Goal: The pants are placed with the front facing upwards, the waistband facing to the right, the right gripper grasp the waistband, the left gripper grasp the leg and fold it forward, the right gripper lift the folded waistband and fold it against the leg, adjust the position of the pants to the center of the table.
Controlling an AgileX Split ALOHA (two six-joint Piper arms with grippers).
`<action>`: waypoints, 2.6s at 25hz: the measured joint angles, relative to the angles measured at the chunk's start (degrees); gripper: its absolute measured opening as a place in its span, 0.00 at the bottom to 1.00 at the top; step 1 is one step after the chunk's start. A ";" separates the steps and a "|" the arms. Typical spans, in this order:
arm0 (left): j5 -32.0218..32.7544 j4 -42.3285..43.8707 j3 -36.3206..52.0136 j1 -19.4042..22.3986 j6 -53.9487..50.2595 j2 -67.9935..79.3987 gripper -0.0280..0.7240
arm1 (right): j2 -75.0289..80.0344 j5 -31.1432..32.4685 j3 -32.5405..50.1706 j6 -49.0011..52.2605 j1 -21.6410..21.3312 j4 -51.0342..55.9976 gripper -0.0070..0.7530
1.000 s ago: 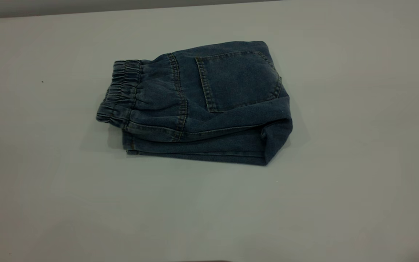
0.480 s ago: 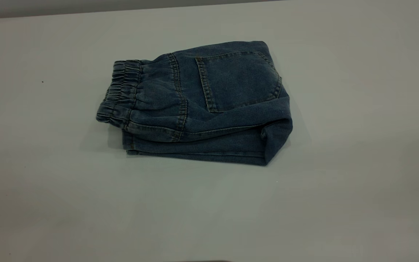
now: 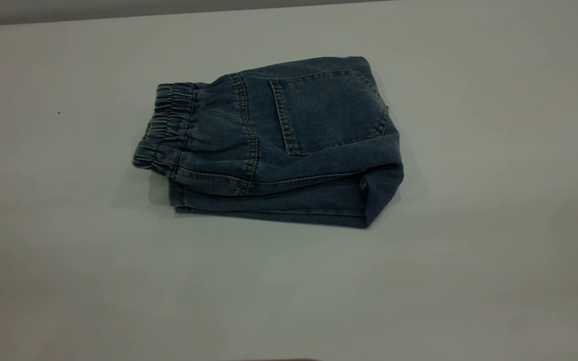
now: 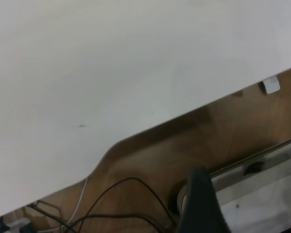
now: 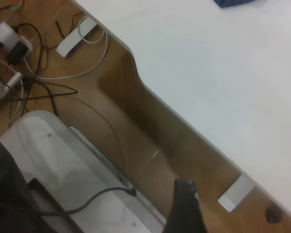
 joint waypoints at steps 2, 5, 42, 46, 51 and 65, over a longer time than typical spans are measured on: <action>0.00 0.03 0.00 0.00 -0.11 0.00 0.62 | -0.01 0.05 -0.01 0.06 0.00 0.00 0.62; 0.00 0.05 0.00 0.00 -0.11 0.00 0.62 | -0.01 0.12 -0.01 0.00 0.00 0.00 0.62; 0.53 0.09 0.00 17.01 -0.11 -20.48 0.62 | -20.44 0.93 0.01 0.05 -39.66 1.70 0.62; 0.71 0.09 0.00 17.01 -0.11 -22.30 0.62 | -20.50 0.93 0.01 -0.02 -39.66 1.70 0.62; 0.82 0.09 0.00 17.01 -0.11 -22.30 0.62 | -20.50 0.98 0.01 -0.02 -39.66 1.72 0.62; 0.87 0.09 0.00 17.01 -0.11 -22.30 0.62 | -20.50 0.98 0.01 -0.02 -39.66 1.72 0.62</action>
